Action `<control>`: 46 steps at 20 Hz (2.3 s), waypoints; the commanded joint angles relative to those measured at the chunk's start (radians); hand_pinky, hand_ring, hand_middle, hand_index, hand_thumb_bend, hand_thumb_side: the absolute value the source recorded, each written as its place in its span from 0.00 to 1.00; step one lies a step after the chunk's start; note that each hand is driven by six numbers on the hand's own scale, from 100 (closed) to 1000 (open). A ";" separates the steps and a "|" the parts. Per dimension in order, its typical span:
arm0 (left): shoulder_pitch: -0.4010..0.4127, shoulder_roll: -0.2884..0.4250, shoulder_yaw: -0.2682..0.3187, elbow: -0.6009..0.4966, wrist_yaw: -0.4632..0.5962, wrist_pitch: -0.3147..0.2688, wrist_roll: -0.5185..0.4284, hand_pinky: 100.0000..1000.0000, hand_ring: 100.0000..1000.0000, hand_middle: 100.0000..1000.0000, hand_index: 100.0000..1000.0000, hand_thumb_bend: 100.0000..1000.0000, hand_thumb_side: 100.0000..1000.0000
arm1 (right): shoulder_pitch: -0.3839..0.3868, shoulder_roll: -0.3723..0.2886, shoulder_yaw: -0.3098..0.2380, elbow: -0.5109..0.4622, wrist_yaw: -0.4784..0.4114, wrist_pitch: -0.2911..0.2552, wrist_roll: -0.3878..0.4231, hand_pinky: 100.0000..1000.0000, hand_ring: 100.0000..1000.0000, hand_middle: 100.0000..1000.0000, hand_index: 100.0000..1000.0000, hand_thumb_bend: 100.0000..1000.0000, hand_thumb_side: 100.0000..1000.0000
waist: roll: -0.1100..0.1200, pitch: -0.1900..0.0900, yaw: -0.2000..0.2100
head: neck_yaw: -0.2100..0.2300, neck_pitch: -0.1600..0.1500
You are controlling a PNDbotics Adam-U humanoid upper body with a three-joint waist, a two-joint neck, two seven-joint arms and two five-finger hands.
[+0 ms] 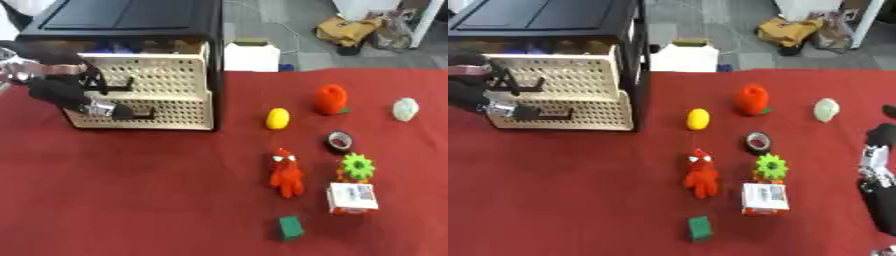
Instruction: Pick up objects from table and place into drawer.
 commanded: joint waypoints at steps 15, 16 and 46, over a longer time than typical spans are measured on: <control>0.075 0.114 0.038 -0.179 0.049 0.066 0.001 0.00 0.00 0.00 0.78 0.67 1.00 | -0.007 -0.011 -0.005 -0.013 0.000 -0.004 0.004 0.51 0.49 0.37 0.72 0.00 0.73 | -0.004 -0.023 0.004 | 0.003 -0.007; 0.079 0.118 0.039 -0.189 0.051 0.070 0.001 0.00 0.00 0.00 0.78 0.67 1.00 | -0.008 -0.011 -0.005 -0.013 0.000 -0.004 0.004 0.51 0.49 0.37 0.72 0.00 0.73 | -0.004 -0.023 0.004 | 0.004 -0.007; 0.202 0.201 0.055 -0.350 0.065 0.103 0.000 0.00 0.00 0.00 0.78 0.66 1.00 | -0.015 -0.011 -0.009 -0.013 -0.006 -0.007 -0.001 0.51 0.49 0.37 0.72 0.00 0.73 | -0.008 -0.021 0.000 | 0.010 -0.015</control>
